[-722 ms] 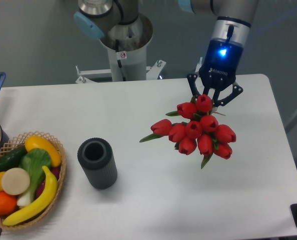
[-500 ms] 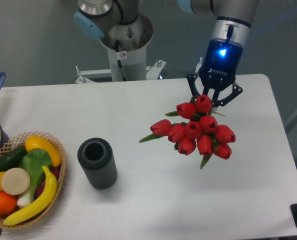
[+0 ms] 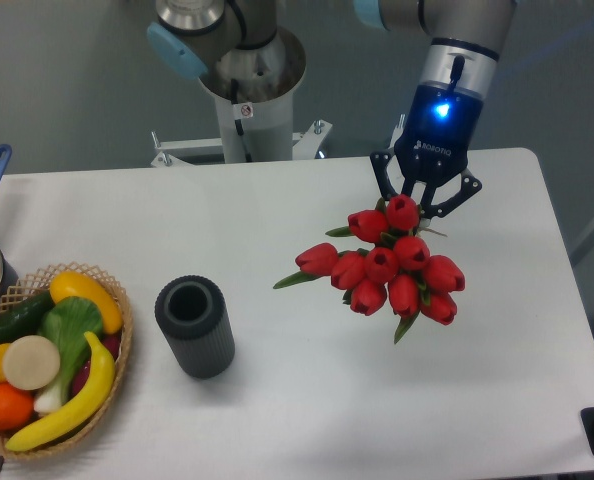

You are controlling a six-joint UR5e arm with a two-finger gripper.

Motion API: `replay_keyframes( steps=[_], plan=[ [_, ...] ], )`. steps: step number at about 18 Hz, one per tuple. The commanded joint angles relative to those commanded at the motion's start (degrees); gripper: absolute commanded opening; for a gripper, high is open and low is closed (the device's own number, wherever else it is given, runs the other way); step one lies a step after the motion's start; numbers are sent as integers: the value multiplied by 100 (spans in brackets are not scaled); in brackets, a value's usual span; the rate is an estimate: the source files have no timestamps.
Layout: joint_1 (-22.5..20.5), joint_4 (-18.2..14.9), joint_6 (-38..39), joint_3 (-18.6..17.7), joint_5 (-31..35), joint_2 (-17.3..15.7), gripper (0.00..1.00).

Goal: Insert the flowers into the vase
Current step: 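Hold the red tulip bunch in the gripper and begin moving it, then carry the tulip bunch over the dark grey vase, stems pointing down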

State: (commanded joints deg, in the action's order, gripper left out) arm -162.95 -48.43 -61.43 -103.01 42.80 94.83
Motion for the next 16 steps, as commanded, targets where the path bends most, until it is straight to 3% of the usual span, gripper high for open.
replay_keyframes(
  steps=[6,16],
  plan=[
    [202,255,0,26,-157,115,14],
    [510,369,-184,79,-2344,141,14]
  ],
)
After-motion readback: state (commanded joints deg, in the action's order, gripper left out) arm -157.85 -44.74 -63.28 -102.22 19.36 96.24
